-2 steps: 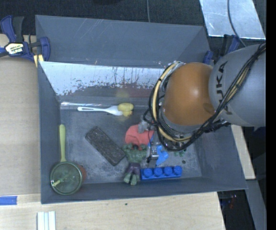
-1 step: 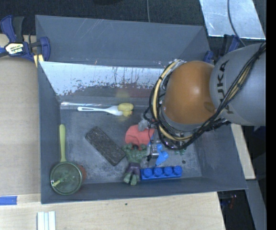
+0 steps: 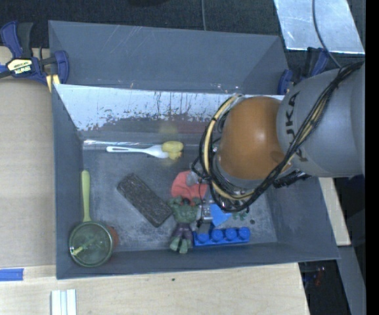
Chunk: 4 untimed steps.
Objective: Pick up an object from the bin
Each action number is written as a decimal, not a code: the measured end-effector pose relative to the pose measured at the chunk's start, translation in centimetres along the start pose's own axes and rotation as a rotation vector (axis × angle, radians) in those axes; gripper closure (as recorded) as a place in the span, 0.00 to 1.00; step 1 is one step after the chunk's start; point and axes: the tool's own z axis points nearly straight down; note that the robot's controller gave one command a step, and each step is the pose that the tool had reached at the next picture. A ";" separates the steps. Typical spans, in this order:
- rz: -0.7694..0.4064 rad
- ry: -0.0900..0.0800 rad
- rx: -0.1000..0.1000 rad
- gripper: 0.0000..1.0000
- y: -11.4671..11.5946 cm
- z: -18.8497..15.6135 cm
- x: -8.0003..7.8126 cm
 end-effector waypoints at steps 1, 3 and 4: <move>0.009 -0.004 0.000 0.00 0.6 0.1 -1.1; 0.003 -0.010 -0.001 0.00 0.3 -0.5 -2.1; 0.089 -0.011 -0.002 1.00 0.4 -1.4 -2.7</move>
Offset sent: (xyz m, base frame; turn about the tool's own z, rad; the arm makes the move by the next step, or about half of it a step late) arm 0.0190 0.0093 0.0004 0.1676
